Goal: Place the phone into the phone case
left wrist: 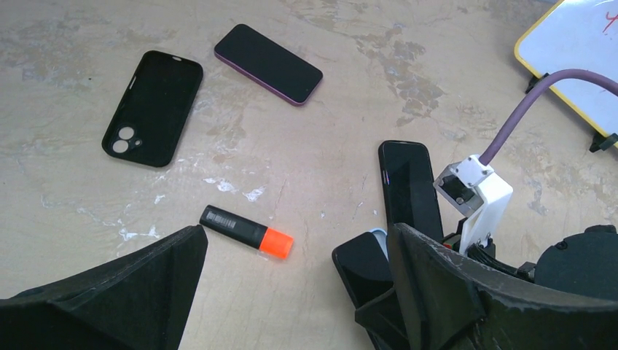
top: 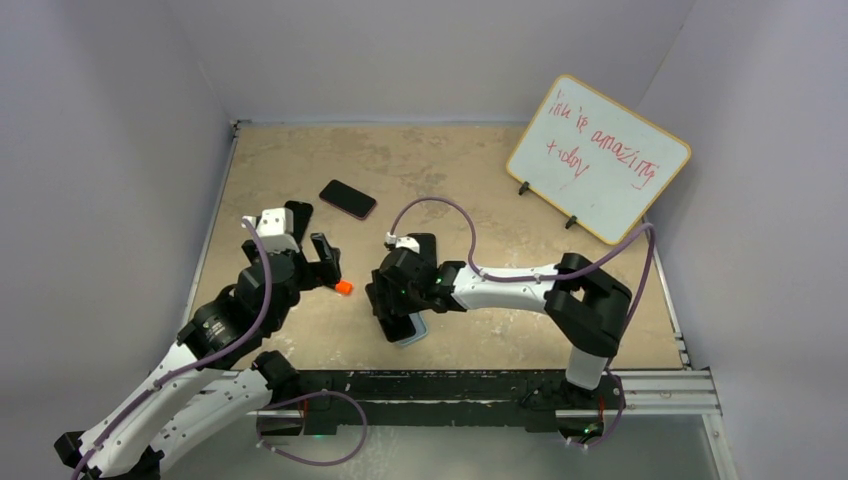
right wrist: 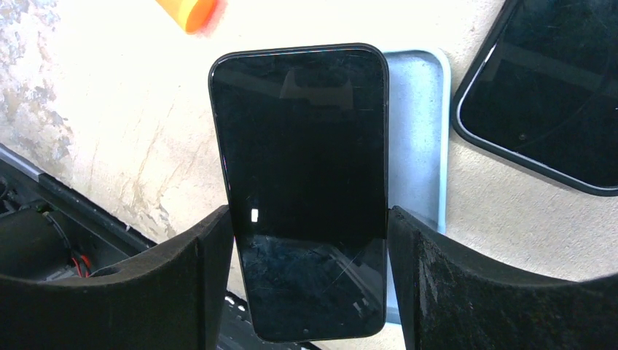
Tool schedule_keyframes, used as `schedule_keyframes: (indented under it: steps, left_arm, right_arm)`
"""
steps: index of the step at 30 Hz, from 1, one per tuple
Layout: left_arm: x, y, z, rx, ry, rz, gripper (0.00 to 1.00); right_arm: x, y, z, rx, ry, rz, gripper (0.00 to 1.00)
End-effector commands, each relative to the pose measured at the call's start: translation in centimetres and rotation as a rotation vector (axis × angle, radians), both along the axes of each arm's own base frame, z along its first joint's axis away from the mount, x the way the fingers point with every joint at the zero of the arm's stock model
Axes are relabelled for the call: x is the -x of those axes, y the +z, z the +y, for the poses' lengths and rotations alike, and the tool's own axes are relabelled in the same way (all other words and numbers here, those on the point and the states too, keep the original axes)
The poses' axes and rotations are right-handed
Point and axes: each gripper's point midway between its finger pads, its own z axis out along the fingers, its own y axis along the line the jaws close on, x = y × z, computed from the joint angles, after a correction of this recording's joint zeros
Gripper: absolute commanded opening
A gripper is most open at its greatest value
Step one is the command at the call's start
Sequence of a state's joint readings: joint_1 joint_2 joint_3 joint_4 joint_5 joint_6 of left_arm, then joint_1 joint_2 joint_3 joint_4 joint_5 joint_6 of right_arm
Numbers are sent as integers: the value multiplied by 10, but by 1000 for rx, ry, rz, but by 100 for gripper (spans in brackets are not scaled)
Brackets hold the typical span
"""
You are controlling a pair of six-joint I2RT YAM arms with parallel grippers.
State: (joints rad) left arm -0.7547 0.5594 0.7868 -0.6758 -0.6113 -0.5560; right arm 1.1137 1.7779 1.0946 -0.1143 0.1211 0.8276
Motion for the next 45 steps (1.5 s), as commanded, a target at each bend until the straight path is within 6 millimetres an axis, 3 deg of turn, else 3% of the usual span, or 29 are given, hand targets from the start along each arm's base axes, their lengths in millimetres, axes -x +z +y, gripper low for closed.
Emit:
schedule_keyframes:
  steps: [1,9,20,26,31,45]
  left_arm:
    - [-3,-2,-3,-10,-16,-11,98]
    - [-6,-1,-6,-17,-17,-12,97]
    - [-6,4,-1,-41,-12,-30,98]
    - [-5,4,1,-42,-7,-27,98]
    - [-6,6,0,-27,-7,-38,98]
    - [-3,7,7,-29,25,-29,98]
  right_arm:
    - [-8,7,4,36,-11,-47,45]
    - [-13,-24,-8,152,-22,-55,45]
    - [-1,10,-2,89,60,-40,44]
    - [2,-3,-9,89,42,-29,43]
    - [-10,-2,-15,120,-3,-79,43]
    - [-15,-10,-24,204,3,-92,52]
